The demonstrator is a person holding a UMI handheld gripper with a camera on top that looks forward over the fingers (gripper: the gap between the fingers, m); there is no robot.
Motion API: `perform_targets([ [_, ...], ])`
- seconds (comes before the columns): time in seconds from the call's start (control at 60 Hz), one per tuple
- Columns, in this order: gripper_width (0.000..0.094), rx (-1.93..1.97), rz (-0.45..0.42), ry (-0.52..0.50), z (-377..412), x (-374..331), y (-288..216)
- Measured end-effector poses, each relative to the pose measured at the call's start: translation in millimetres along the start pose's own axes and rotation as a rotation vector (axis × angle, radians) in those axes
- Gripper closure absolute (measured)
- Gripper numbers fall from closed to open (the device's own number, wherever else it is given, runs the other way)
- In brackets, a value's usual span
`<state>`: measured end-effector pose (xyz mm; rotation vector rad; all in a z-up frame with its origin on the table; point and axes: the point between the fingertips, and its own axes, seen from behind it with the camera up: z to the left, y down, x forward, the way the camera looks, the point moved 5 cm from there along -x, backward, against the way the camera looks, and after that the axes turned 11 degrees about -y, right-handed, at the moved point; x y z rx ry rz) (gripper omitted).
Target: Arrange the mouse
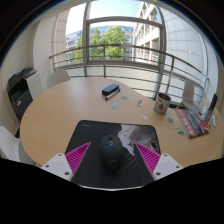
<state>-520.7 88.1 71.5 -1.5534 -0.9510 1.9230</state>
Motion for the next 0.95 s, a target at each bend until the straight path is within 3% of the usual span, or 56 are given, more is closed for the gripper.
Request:
perform_targets([
  [0.283,0.009,-0.004,-0.134,0.049,53,-152,-17],
  [0.517,0.0093,-0.034,-0.168,0.099,89,-263,19],
  [0.95,0.0094,-0.04,-0.161,0.096,116,-316,59],
])
